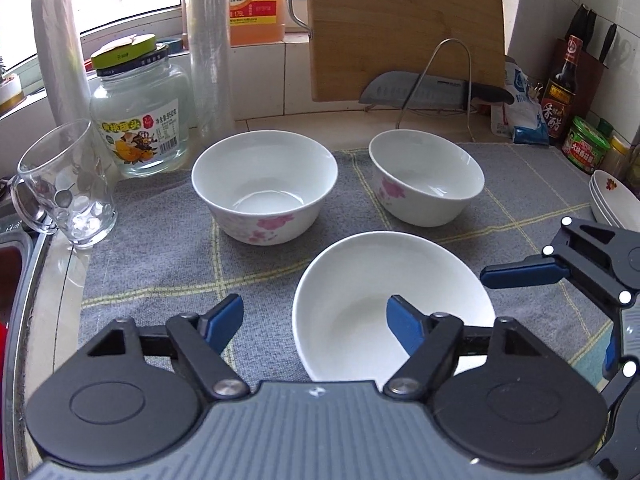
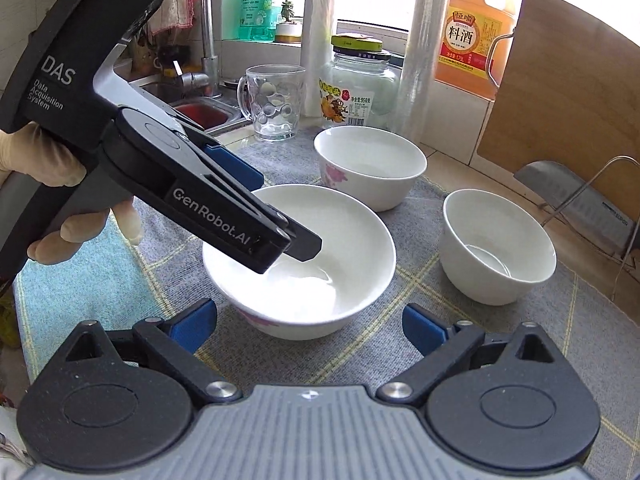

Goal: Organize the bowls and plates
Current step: 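Grasp the rim of the pink-flowered white bowl with the left tool, then lift the bowl with the left tool and carry it toward the plain white bowl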

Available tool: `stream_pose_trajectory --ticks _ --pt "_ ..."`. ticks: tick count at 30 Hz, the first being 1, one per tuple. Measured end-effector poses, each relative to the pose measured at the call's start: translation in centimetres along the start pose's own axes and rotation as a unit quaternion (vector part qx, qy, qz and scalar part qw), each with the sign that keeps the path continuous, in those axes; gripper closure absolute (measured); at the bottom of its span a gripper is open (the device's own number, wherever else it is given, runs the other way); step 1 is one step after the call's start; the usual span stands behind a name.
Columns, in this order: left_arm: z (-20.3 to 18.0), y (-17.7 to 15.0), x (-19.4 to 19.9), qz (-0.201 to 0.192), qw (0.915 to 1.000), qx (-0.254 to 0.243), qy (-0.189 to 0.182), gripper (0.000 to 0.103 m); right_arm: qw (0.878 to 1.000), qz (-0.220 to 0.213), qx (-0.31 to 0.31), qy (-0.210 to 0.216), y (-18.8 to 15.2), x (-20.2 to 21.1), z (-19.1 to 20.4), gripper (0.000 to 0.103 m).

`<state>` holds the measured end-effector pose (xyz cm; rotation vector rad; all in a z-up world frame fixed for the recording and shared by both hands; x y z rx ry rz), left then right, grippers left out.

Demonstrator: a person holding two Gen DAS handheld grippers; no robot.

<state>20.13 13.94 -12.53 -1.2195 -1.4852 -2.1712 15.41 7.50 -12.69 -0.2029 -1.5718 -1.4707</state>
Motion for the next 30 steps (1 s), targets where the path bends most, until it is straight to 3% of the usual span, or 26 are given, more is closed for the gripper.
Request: stream_pose_trajectory --ticks 7,12,30 --pt "-0.8 0.4 -0.5 0.0 0.9997 -0.017 -0.02 0.036 1.0 0.001 0.003 0.005 0.2 -0.2 0.2 0.013" --pt "-0.9 0.5 -0.6 0.001 0.9992 -0.019 -0.035 0.052 1.0 0.001 0.008 0.009 0.2 -0.1 0.5 0.017" --pt "-2.4 0.6 1.1 -0.005 0.9985 -0.026 -0.049 0.053 1.0 0.006 0.003 0.01 -0.5 2.0 0.6 0.017"
Point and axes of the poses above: each gripper's, at about its wrist camera, not at the fingertips, and x roughly against the way its jaws point, z to its left, y to its top, the point moved 8 cm from there along -x, roughly the way its jaws point, and after that the axes turned 15 degrees about -x, right-handed, at the moved point
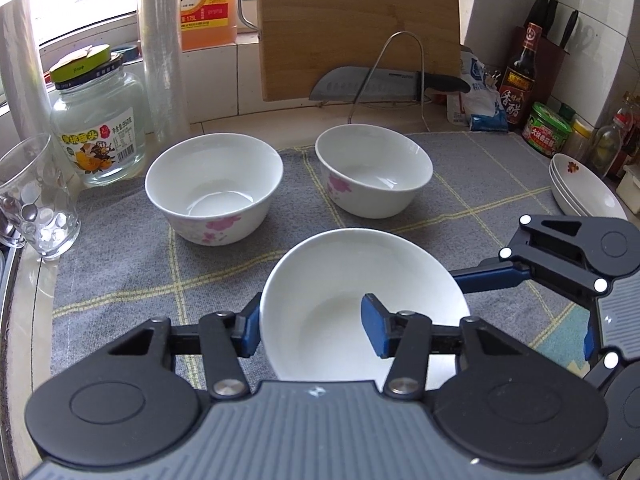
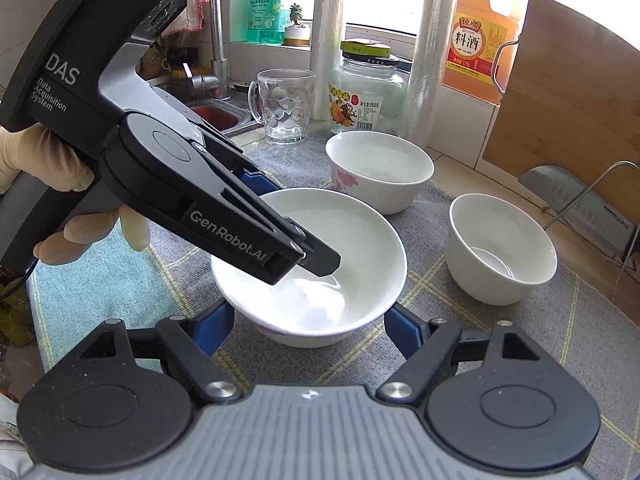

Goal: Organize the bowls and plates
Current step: 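Lift the bowl with the left tool and carry it toward the plain white bowl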

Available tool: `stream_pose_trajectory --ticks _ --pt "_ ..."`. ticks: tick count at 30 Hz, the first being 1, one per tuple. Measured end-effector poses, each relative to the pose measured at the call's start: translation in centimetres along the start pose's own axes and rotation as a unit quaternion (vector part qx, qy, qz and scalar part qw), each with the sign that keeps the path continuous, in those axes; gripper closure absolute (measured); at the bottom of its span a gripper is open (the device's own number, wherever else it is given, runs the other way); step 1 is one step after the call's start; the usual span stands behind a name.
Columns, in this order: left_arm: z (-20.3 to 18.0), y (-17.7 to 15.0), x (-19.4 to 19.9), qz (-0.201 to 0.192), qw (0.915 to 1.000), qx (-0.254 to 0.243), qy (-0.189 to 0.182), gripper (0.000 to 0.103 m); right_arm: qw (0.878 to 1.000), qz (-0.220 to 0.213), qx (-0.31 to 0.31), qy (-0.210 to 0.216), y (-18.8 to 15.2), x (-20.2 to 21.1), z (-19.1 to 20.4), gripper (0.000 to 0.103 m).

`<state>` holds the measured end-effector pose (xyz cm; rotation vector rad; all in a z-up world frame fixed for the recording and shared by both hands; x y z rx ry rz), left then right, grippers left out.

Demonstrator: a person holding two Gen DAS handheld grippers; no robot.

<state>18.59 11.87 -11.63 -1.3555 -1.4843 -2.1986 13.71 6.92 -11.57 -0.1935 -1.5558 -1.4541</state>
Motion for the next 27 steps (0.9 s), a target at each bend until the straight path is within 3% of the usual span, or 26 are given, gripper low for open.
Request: stream_pose_trajectory --ticks 19,27 --pt "-9.8 2.8 -1.2 -0.015 0.9972 -0.035 -0.064 0.053 0.998 0.005 -0.034 -0.057 -4.5 7.5 -5.0 0.017" --pt "-12.7 3.8 -2.4 -0.016 0.9952 -0.051 -0.082 0.053 0.996 0.014 -0.054 -0.074 -6.4 8.8 -7.3 0.017"
Point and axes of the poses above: each gripper's, at about its wrist camera, not at the fingertips, and x roughly against the way its jaws point, z to its left, y to its top, the point moved 8 cm from there along -x, roughly the way its jaws point, and after that the axes turned 15 degrees about -x, right-handed, at the moved point
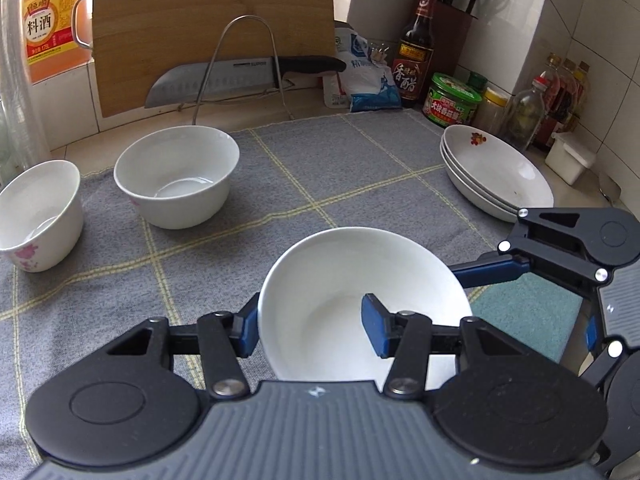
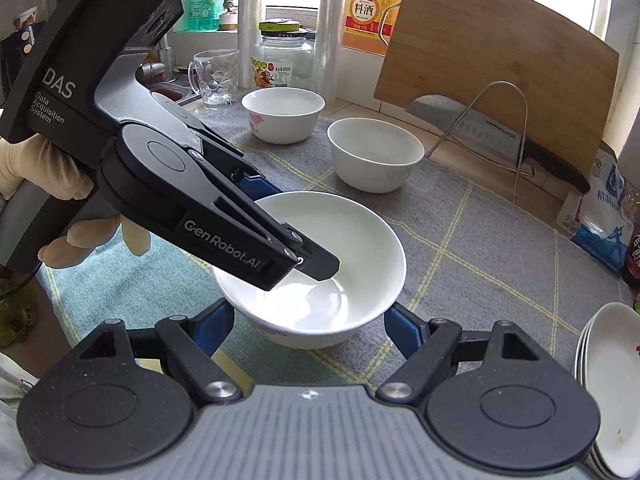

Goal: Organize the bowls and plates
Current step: 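Lift the bowl with the left tool and carry it toward the plain white bowl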

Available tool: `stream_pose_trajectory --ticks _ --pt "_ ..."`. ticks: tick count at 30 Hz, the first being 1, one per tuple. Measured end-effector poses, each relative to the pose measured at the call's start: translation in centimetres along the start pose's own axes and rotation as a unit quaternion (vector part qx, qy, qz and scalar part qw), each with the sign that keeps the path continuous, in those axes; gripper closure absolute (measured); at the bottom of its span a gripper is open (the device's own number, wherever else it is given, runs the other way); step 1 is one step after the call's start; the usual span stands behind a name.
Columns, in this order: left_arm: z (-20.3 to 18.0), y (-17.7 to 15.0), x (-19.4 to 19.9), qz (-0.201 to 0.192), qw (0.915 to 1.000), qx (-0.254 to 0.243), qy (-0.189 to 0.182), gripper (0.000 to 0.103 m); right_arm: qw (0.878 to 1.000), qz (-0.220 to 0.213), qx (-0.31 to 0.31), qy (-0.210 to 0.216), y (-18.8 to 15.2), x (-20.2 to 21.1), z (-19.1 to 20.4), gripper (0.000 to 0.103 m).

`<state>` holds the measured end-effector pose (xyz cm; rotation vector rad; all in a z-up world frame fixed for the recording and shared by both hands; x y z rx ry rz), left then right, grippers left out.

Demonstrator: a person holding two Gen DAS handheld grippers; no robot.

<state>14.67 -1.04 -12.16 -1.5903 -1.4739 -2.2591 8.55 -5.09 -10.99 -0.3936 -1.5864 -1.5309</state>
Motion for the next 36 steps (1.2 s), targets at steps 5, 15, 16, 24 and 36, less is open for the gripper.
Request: stream_pose_trajectory --ticks 5,15,16,24,36 --pt "-0.4 0.2 -0.8 0.003 1.0 0.004 -0.007 0.053 1.0 0.006 -0.004 -0.002 -0.5 0.0 -0.7 0.017" --pt "-0.5 0.1 -1.4 0.007 0.9999 0.008 -0.007 0.053 1.0 0.015 -0.01 0.0 -0.9 -0.3 -1.2 0.017" --pt "-0.5 0.1 -1.4 0.007 0.9999 0.009 -0.007 0.053 1.0 0.015 -0.01 0.0 -0.9 -0.4 -1.2 0.017" --pt "-0.8 0.2 -1.5 0.004 1.0 0.001 -0.007 0.046 1.0 0.016 -0.012 0.001 -0.9 -0.4 -1.2 0.017" --pt "0.3 1.1 0.9 -0.026 0.9987 -0.026 0.035 0.006 1.0 -0.003 -0.022 0.005 -0.1 0.5 -1.9 0.0"
Point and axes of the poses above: each gripper's, at about its wrist camera, not at the fingertips, and x roughly against the way its jaws point, z to its left, y to its top, the point moved 8 cm from there along -x, roughly the way its jaws point, and after that the axes turned 15 degrees about -x, right-handed, at the moved point
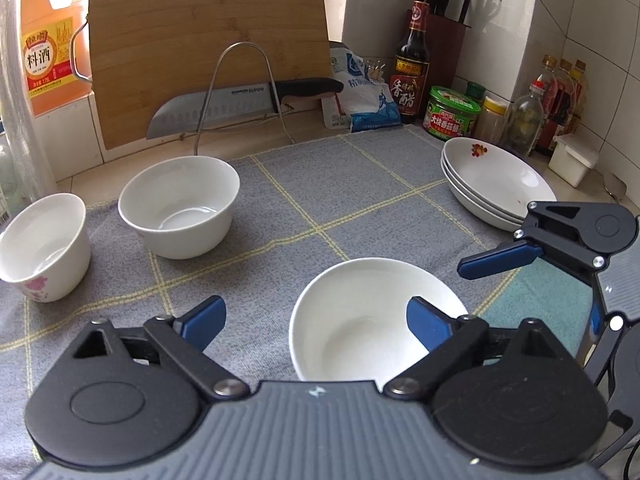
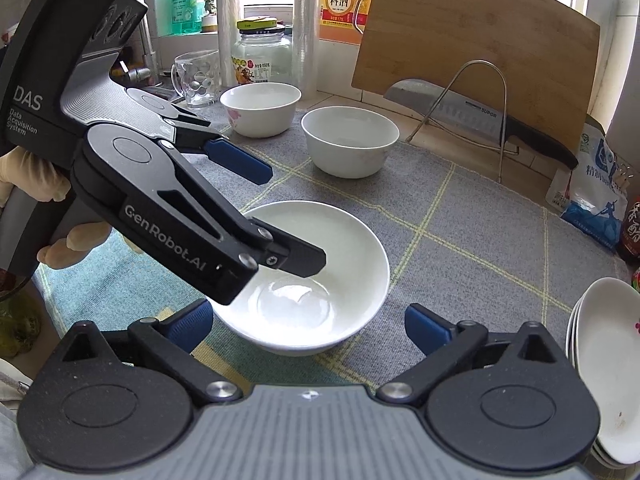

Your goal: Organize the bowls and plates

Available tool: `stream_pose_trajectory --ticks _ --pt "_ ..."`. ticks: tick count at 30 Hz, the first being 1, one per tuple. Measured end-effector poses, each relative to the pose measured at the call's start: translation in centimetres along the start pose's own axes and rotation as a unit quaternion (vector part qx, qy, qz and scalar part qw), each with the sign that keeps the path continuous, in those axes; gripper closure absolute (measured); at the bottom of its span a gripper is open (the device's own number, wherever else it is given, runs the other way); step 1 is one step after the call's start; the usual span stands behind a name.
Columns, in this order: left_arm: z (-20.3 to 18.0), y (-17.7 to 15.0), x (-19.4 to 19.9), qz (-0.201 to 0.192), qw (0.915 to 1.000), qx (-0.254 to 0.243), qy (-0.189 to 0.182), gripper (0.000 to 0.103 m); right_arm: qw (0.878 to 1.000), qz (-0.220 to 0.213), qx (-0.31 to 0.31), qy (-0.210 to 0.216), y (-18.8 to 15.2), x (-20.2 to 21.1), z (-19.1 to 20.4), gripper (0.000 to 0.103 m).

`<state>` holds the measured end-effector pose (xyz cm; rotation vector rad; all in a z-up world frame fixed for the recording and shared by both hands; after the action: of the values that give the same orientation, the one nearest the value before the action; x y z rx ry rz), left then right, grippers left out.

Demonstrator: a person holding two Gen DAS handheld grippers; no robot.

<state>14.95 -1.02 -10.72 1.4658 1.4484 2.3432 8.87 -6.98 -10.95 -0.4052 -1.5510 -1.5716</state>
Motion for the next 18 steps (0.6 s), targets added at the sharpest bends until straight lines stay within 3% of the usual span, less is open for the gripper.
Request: stream_pose_trajectory --ticks 13,18 --pt "7.2 2.1 1.3 -0.006 0.9947 -0.035 0.097 0.005 0.999 -0.032 0.032 0.015 4.8 -0.9 -0.1 0.0" --pt "9.8 2.7 0.2 0.004 0.9941 -0.024 0.105 0.005 0.998 -0.033 0.059 0.013 6.8 -2.8 -0.5 0.0"
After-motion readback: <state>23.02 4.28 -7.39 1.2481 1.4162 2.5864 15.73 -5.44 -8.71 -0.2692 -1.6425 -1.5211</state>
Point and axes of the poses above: each gripper's, at about its wrist camera, not at the fingertips, and x roughly against the way its jaws point, z to its left, y to its top, the point moved 8 cm from there along -x, roughly the way its jaws point, and after that the axes turned 15 degrees about -x, right-handed, at the moved point
